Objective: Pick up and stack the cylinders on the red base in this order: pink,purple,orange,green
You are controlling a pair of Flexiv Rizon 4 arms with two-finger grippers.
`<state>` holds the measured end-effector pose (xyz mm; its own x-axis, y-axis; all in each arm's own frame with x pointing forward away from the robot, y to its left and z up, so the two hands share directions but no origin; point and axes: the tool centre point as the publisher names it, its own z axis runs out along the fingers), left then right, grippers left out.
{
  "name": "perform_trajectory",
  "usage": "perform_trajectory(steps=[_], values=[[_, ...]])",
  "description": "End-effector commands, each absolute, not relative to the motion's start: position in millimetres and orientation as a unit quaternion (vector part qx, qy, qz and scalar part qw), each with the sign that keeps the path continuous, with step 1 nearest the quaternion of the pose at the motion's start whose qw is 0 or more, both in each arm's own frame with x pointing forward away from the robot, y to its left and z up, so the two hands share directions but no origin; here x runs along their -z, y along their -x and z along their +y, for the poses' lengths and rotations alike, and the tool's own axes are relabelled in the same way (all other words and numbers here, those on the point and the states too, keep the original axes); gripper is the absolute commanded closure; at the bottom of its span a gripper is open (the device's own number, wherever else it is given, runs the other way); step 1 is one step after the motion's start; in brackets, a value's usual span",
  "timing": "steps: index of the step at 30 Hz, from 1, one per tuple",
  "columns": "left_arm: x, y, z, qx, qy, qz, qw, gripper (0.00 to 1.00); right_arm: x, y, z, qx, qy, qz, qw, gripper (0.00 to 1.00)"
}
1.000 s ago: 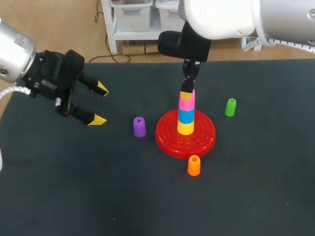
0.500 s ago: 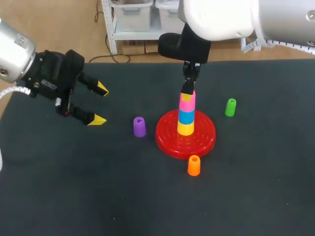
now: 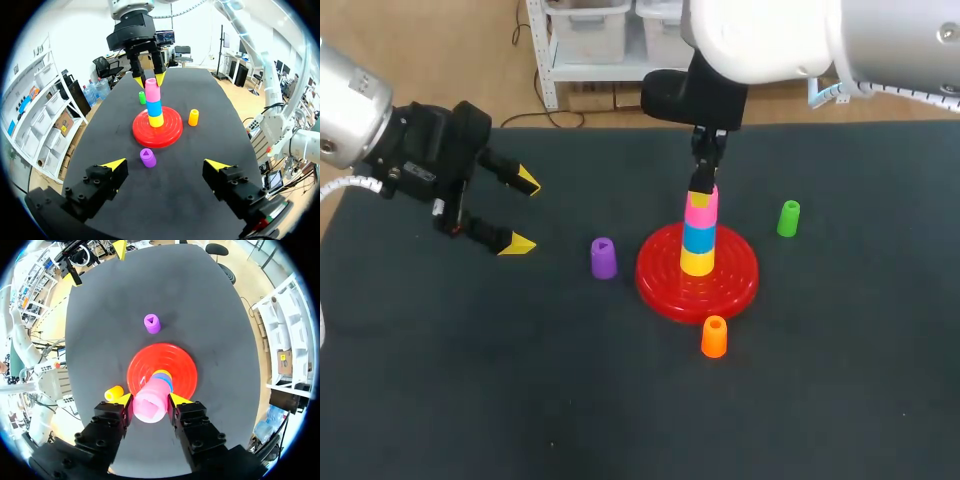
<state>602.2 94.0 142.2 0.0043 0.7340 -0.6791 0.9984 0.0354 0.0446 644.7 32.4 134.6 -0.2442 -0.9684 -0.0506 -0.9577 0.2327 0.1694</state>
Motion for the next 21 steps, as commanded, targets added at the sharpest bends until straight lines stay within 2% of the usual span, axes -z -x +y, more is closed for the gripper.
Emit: perform_trajectory(steps=[1, 21], values=[[-141.5, -602.3, 93.8, 0.238, -0.652, 0.664, 0.277, 0.0, -122.5, -644.4, 33.1, 0.085, -0.613, -0.785, 0.035, 1.0], [-141.5, -602.3, 93.8, 0.238, -0.652, 0.664, 0.277, 0.0, -113.4, -649.6, 35.3, 0.09, -0.617, -0.78, 0.054, 1.0]])
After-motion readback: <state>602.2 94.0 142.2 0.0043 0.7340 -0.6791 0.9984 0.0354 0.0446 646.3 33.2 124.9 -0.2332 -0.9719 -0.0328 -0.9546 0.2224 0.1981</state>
